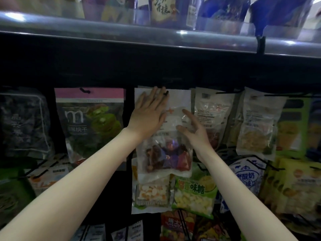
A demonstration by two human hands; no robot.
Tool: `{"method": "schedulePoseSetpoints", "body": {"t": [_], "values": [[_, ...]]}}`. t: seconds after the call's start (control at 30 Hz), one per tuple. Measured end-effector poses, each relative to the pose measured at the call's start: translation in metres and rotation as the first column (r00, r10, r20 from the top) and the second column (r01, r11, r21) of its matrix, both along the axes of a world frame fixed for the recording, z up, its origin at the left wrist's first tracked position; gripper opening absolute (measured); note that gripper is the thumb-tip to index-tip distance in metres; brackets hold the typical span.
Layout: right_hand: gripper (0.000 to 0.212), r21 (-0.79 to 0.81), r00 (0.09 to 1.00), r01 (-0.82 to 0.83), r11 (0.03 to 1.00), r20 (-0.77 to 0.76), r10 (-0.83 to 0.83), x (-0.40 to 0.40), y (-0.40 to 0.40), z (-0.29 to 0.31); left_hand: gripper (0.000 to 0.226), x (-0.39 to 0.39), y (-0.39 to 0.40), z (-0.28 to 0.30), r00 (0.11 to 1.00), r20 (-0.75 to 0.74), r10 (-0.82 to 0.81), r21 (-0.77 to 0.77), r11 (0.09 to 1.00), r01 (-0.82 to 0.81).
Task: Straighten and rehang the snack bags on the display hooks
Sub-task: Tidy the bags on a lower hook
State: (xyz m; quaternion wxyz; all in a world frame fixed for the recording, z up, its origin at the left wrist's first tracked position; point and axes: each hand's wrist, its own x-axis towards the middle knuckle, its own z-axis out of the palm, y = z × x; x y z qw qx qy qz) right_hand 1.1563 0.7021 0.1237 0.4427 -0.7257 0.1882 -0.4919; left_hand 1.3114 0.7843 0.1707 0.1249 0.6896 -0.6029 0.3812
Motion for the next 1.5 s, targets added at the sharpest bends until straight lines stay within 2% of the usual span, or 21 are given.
{"method": "schedulePoseSetpoints", "body": {"t": [0.07, 0.13, 0.23, 0.33, 0.4, 0.5, 0.6, 0.73, 0.8, 0.87, 0.93, 1.0, 1.07, 1.13, 1.17, 1.2, 1.27, 1.3, 1.33, 1.4, 1.5], "values": [[0.067, 0.018, 0.998, -0.058, 0.998, -0.032, 0.059, 0.009, 0.002, -0.007, 0.061, 0.006, -0.003, 0.0, 1.0, 0.005, 0.024, 0.01, 1.0, -0.025], [0.079, -0.016, 0.992, -0.101, 0.995, -0.075, 0.1, 0.021, 0.001, -0.019, 0.052, 0.014, -0.008, -0.002, 0.998, -0.031, 0.049, 0.044, 0.998, -0.048], [0.082, -0.017, 0.995, -0.08, 0.997, -0.062, 0.079, 0.032, -0.013, -0.032, 0.053, 0.024, -0.01, -0.016, 0.993, -0.103, 0.052, 0.142, 0.989, -0.037], [0.075, -0.056, 0.994, -0.013, 0.998, -0.107, 0.007, 0.035, -0.03, -0.039, 0.054, 0.031, -0.009, -0.035, 0.984, -0.166, 0.064, 0.185, 0.982, -0.033], [0.071, -0.111, 0.979, 0.069, 0.991, -0.182, -0.089, 0.04, -0.038, -0.042, 0.058, 0.034, -0.009, -0.041, 0.978, -0.165, 0.13, 0.22, 0.971, -0.092], [0.065, -0.143, 0.944, 0.211, 0.967, -0.227, -0.239, 0.053, -0.039, -0.046, 0.077, 0.036, -0.012, -0.054, 0.967, -0.111, 0.229, 0.274, 0.943, -0.192], [0.057, -0.16, 0.906, 0.314, 0.936, -0.243, -0.346, 0.053, -0.025, -0.059, 0.081, 0.034, -0.008, -0.084, 0.953, -0.225, 0.201, 0.269, 0.953, -0.137], [0.057, -0.137, 0.859, 0.253, 0.958, -0.424, -0.287, 0.037, -0.003, -0.106, 0.086, 0.021, 0.015, -0.143, 0.943, -0.327, 0.061, 0.255, 0.967, 0.026], [0.052, -0.208, 0.822, 0.215, 0.954, -0.49, -0.292, 0.03, 0.003, -0.123, 0.092, 0.021, 0.025, -0.164, 0.956, -0.294, -0.002, 0.259, 0.962, 0.081], [0.045, -0.321, 0.82, 0.191, 0.928, -0.468, -0.33, 0.023, 0.003, -0.132, 0.095, 0.027, 0.03, -0.18, 0.964, -0.261, 0.05, 0.279, 0.96, 0.026], [0.034, -0.404, 0.857, 0.157, 0.901, -0.398, -0.328, 0.017, 0.002, -0.139, 0.088, 0.027, 0.036, -0.193, 0.957, -0.285, 0.051, 0.284, 0.958, 0.034], [0.036, -0.437, 0.854, 0.094, 0.895, -0.427, -0.298, 0.012, 0.002, -0.149, 0.075, 0.022, 0.041, -0.205, 0.903, -0.427, 0.043, 0.267, 0.96, 0.08], [0.053, -0.397, 0.802, 0.022, 0.917, -0.541, -0.253, 0.014, 0.002, -0.16, 0.068, 0.021, 0.045, -0.211, 0.803, -0.587, 0.106, 0.267, 0.961, 0.068], [0.07, -0.301, 0.794, -0.006, 0.954, -0.581, -0.178, 0.024, 0.001, -0.164, 0.069, 0.02, 0.045, -0.212, 0.676, -0.722, 0.15, 0.248, 0.967, 0.05], [0.071, -0.206, 0.842, 0.017, 0.978, -0.525, -0.125, 0.032, 0.0, -0.164, 0.07, 0.02, 0.044, -0.212, 0.624, -0.766, 0.154, 0.24, 0.969, 0.056], [0.066, -0.047, 0.899, 0.077, 0.996, -0.428, -0.089, 0.038, -0.001, -0.159, 0.071, 0.019, 0.045, -0.21, 0.58, -0.8, 0.153, 0.237, 0.969, 0.071], [0.043, 0.301, 0.959, 0.161, 0.94, -0.271, -0.077, 0.045, -0.003, -0.148, 0.071, 0.016, 0.05, -0.21, 0.507, -0.849, 0.146, 0.234, 0.965, 0.115], [0.033, 0.387, 0.969, 0.147, 0.911, -0.242, -0.053, 0.046, -0.005, -0.149, 0.071, 0.015, 0.054, -0.211, 0.47, -0.873, 0.131, 0.218, 0.967, 0.134], [0.026, 0.4, 0.966, 0.104, 0.911, -0.257, 0.002, 0.043, -0.003, -0.15, 0.071, 0.015, 0.057, -0.214, 0.429, -0.897, 0.108, 0.189, 0.97, 0.151], [0.028, 0.397, 0.956, -0.005, 0.918, -0.267, 0.121, 0.032, 0.003, -0.156, 0.072, 0.016, 0.065, -0.22, 0.313, -0.949, 0.038, 0.095, 0.981, 0.169], [0.01, 0.498, 0.96, -0.131, 0.857, -0.151, 0.234, 0.011, 0.015, -0.163, 0.083, 0.015, 0.074, -0.224, 0.185, -0.979, -0.084, -0.049, 0.982, 0.184]]}}
